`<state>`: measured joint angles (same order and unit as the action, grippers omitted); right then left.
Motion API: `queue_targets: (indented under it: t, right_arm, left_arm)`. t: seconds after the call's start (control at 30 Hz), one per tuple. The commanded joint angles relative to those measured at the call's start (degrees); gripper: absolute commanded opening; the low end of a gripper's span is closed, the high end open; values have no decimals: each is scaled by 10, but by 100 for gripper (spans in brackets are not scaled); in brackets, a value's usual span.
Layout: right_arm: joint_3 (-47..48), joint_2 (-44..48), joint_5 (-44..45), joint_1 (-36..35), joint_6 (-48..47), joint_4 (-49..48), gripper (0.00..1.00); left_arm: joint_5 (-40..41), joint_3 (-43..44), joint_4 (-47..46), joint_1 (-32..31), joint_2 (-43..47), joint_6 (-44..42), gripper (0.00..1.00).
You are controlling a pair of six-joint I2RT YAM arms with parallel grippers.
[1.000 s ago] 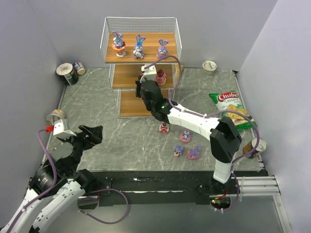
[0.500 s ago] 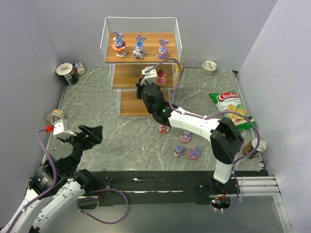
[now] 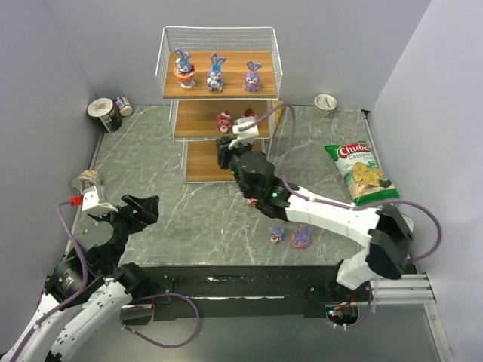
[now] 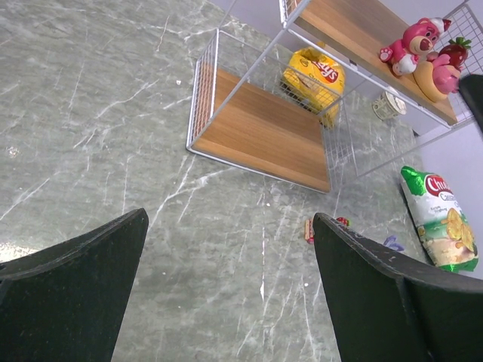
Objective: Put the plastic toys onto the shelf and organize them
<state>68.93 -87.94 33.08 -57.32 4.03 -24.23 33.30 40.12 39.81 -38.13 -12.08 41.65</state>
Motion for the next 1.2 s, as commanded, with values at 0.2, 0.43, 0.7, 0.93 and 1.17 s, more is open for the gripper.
queue_targets:
  t: [0.2, 0.43, 0.7, 0.93, 1.17]
  right_arm:
    - [-105, 180, 107, -1, 224, 309, 75]
    - [-164, 183, 68, 0, 330, 443, 89]
    - [-208, 112, 59, 2, 371, 436, 93]
    - [-191, 34, 65, 2, 371, 401, 100]
    - [-224, 11, 77, 6, 324, 261, 91]
  left_arm:
    - [2, 5, -10, 0, 13, 1, 96]
    - [-4, 3, -12, -1, 10, -3, 96]
    - [-5, 3, -13, -1, -1, -3, 97]
    - [-3, 3, -12, -1, -1, -3, 96]
    - [-9, 1, -16, -1, -3, -7, 96]
